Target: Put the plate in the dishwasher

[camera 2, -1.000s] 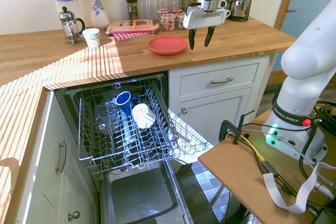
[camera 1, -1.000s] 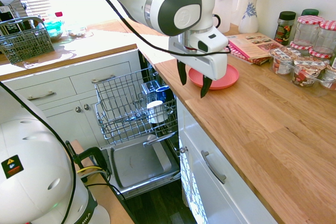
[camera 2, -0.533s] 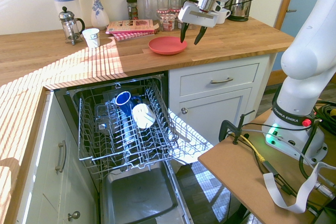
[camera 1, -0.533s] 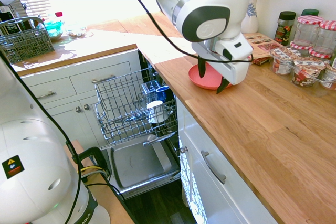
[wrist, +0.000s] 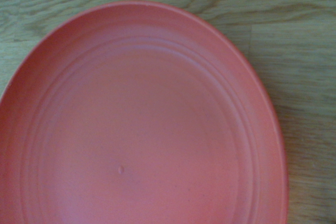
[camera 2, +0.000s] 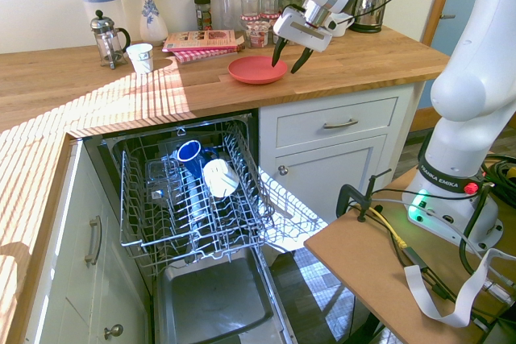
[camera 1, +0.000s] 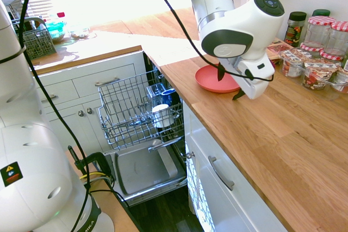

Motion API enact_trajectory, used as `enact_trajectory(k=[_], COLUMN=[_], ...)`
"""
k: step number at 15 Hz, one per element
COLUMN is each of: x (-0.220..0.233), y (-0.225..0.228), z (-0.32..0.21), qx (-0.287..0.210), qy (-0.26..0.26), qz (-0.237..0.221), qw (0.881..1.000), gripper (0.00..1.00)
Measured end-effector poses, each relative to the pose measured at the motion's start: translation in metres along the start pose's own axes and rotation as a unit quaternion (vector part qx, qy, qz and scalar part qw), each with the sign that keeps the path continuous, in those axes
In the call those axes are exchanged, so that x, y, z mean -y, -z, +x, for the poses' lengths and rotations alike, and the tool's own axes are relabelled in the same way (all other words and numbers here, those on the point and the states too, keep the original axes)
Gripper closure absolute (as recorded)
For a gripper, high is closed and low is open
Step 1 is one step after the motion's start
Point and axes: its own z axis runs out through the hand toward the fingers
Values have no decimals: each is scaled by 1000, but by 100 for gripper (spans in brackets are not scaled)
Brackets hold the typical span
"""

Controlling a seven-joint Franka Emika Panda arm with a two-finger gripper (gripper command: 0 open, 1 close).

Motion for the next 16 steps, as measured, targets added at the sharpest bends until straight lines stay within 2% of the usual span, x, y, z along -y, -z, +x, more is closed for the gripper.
enact_trajectory(k=[16], x=[6], y=[-16], z=[5], qx=[3], qy=[6], qz=[-4], qw=[1000], gripper=[100])
